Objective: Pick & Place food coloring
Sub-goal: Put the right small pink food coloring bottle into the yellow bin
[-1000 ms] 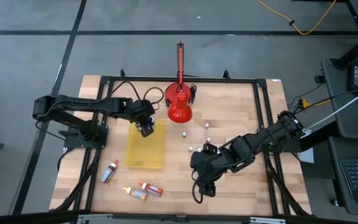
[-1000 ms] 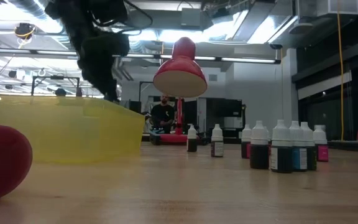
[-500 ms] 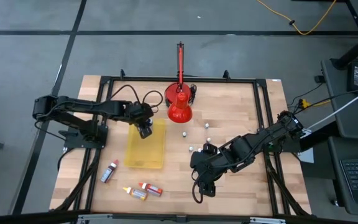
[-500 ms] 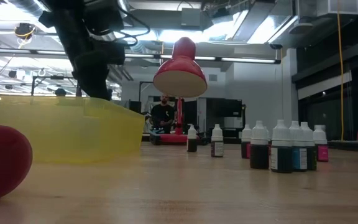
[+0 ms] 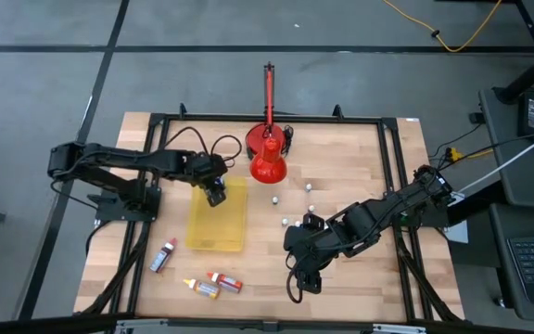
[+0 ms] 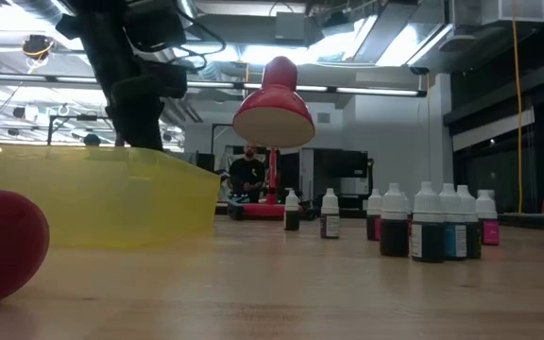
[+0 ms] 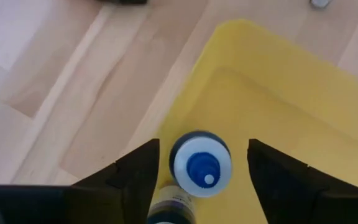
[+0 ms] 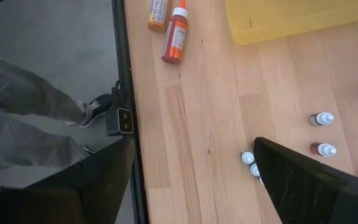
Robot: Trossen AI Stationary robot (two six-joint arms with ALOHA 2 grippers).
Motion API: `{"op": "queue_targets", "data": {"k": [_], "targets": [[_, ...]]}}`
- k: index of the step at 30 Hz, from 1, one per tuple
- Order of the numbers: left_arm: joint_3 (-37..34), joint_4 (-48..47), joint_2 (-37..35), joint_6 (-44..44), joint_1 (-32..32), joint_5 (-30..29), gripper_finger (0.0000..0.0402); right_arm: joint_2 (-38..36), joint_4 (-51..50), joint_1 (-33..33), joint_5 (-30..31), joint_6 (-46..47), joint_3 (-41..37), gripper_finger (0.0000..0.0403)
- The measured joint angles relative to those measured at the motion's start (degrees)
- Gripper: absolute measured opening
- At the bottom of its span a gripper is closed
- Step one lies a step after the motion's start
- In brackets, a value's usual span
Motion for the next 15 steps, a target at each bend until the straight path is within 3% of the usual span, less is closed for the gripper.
{"op": "queue_targets", "data": {"k": [8, 15], "targets": [[0.02, -0.72, -5.64, -2.28, 0.0, -1.8, 0.0257, 0.0, 0.02, 0.0, 0.0, 0.0, 0.0, 0.0333], [2.9, -2.12, -10.93, -3.18, -0.49, 0.31, 0.026, 0.0, 0.04, 0.0, 0.0, 0.0, 0.0, 0.0333]]}}
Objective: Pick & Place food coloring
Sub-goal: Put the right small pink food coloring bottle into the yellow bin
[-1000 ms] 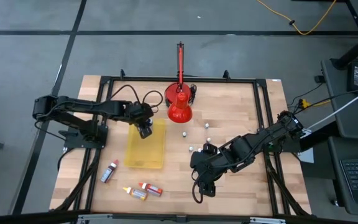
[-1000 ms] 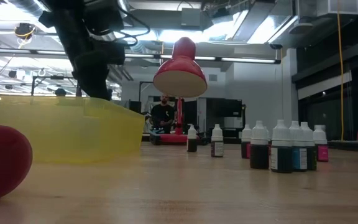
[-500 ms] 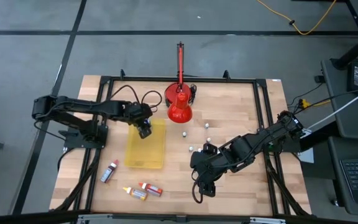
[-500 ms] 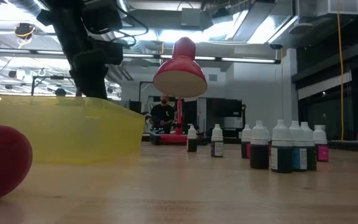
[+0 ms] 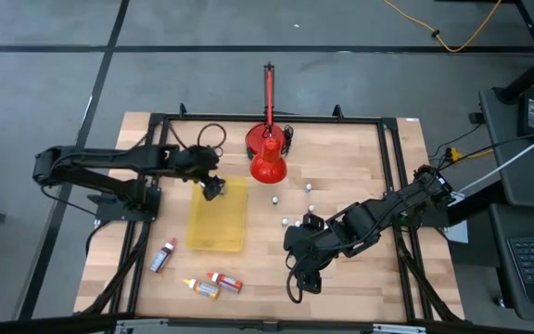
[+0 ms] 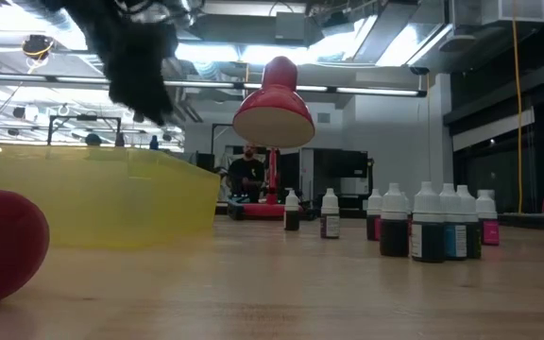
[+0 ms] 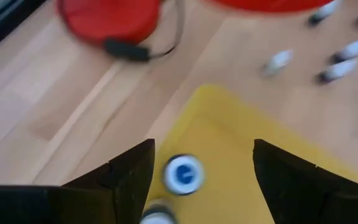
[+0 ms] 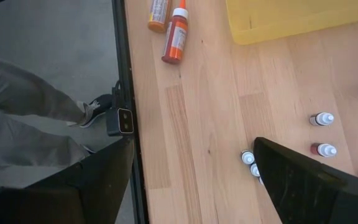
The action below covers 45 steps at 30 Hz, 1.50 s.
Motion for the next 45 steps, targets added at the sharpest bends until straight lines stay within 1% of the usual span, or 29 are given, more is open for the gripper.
{"op": "queue_targets", "data": {"k": [5, 10, 14, 20, 29, 33, 38, 45], "targets": [[5.32, 0.16, -3.46, 0.25, -0.22, 3.56, 0.026, 0.0, 0.06, -0.02, 0.0, 0.0, 0.0, 0.0333], [11.27, 0.02, -6.12, 0.3, -2.63, 3.98, 0.026, 0.0, 0.26, -0.02, 0.0, 0.0, 0.0, 0.0333], [16.49, -0.27, -7.11, -1.18, -5.78, 2.13, 0.026, 0.0, 0.26, -0.01, 0.0, 0.0, 0.0, 0.0333], [21.61, -0.18, -6.87, -5.9, -13.37, -2.57, 0.026, 0.0, 0.28, -0.02, 0.0, 0.0, 0.0, 0.0333], [21.93, -0.28, -3.69, -17.71, -24.58, -7.91, 0.026, 0.0, 0.37, 0.0, 0.0, 0.0, 0.0, 0.0333], [21.93, -0.24, -1.22, -23.08, -28.76, -11.8, 0.026, 0.0, 0.4, 0.0, 0.0, -0.01, 0.0, 0.0333], [21.91, 1.31, 3.25, -27.35, -32.37, -15.34, 0.026, 0.0, 0.42, 0.0, 0.0, 0.0, 0.0, 0.0333], [21.87, 6.59, 10.33, -30.43, -35.24, -15.6, 0.026, 0.0, 2.87, -0.13, 0.0, -0.02, 0.0, 0.0333]]}}
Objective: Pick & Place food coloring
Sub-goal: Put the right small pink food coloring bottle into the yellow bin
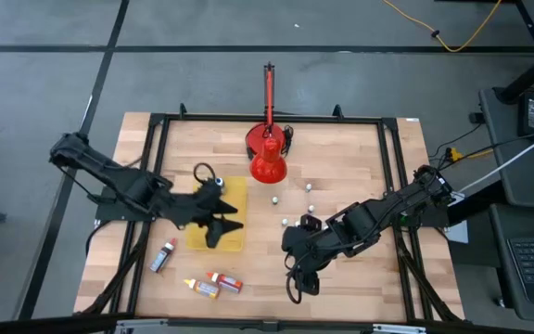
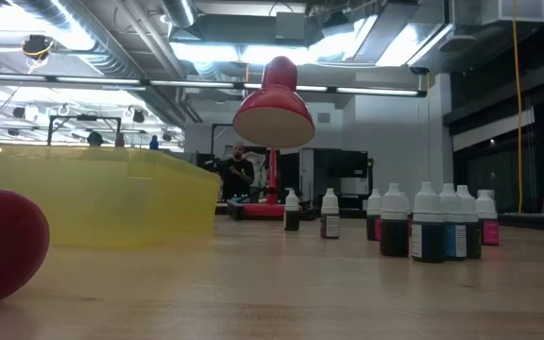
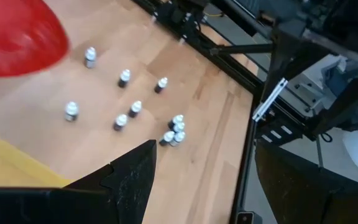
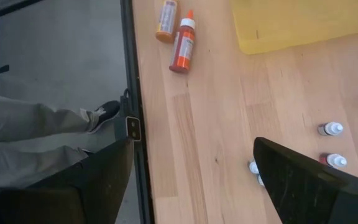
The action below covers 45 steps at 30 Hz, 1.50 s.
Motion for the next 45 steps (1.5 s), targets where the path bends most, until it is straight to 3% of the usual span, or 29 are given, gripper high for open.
{"op": "queue_targets", "data": {"k": [9, 15, 21, 29, 39, 45], "targets": [[0.0, 6.57, 6.38, -0.88, -3.54, -4.13, 0.026, 0.0, 1.73, 0.0, 0.36, 1.87, 0.0, 0.0333], [0.0, 6.48, 7.2, -0.07, -4.05, -4.64, 0.026, 0.0, -7.01, -0.15, 4.67, 6.49, 0.0, 0.0333], [0.0, 6.5, 7.2, 2.66, -4.01, -0.84, 0.026, -0.14, -12.0, 0.08, 5.2, 8.16, 0.0, 0.0333], [0.0, 6.48, 7.2, 2.81, -4.01, -0.74, 0.026, -0.9, -26.4, 2.68, 12.05, 14.02, -0.07, 0.0333], [0.0, 6.46, 7.2, 2.82, -4.02, -0.66, 0.026, -3.52, -23.36, 3.79, 15.79, 22.23, -14.39, 0.0333], [0.0, 6.48, 7.2, 2.82, -4.01, -0.66, 0.026, -4.46, -21.56, 7.0, 20.75, 34.73, -25.17, 0.0332]]}}
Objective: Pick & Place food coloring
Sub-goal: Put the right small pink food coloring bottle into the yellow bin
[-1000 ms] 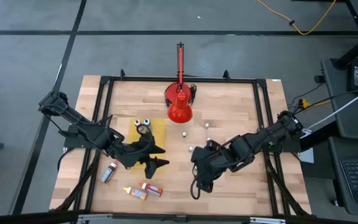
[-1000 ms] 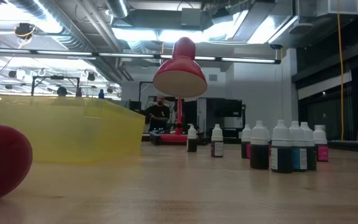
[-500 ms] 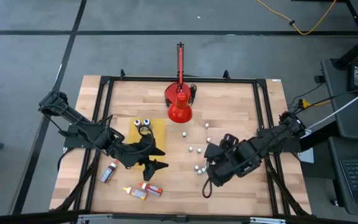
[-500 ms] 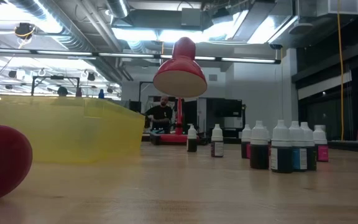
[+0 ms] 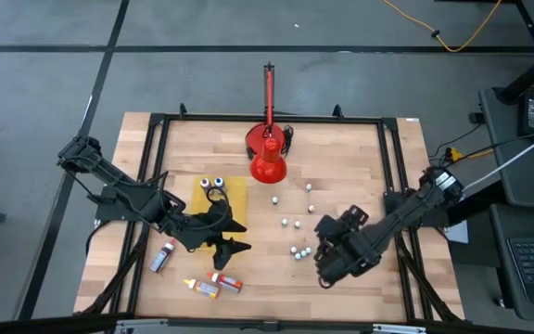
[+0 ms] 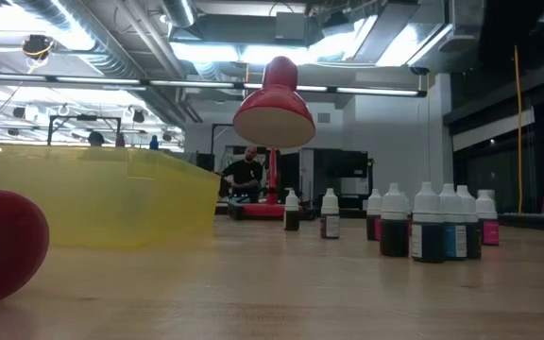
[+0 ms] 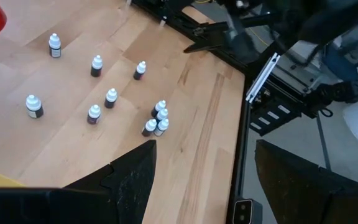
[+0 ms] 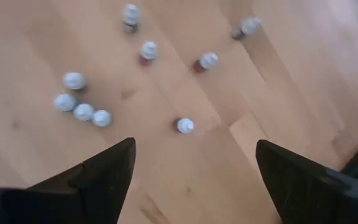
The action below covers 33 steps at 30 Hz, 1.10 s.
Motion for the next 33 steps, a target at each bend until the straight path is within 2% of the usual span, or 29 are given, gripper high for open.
{"op": "queue_targets", "data": {"k": [5, 10, 16, 24, 33], "targets": [[0.0, -0.02, 0.0, 0.0, 0.0, 0.0, 0.026, -0.2, 5.41, 3.97, 3.01, 13.98, -7.27, 0.0333], [0.0, -0.02, 0.0, 0.0, 0.0, -0.01, 0.026, -0.2, 9.91, 8.19, 3.24, 25.64, -13.52, 0.0333], [0.0, -0.02, 0.0, 0.0, -0.01, -0.01, 0.026, -0.18, 16.27, 13.78, 7.29, 34.74, -21.49, 0.0333], [0.0, -0.04, 0.0, 0.0, 0.0, -0.02, 0.026, -0.09, 25.1, 17.88, 10.96, 34.27, -32.15, 0.0333], [0.0, -0.04, 0.0, 0.0, 0.0, -0.02, 0.026, -0.09, 42.97, 17.63, 11.7, 20.92, -41.64, 0.0333]]}}
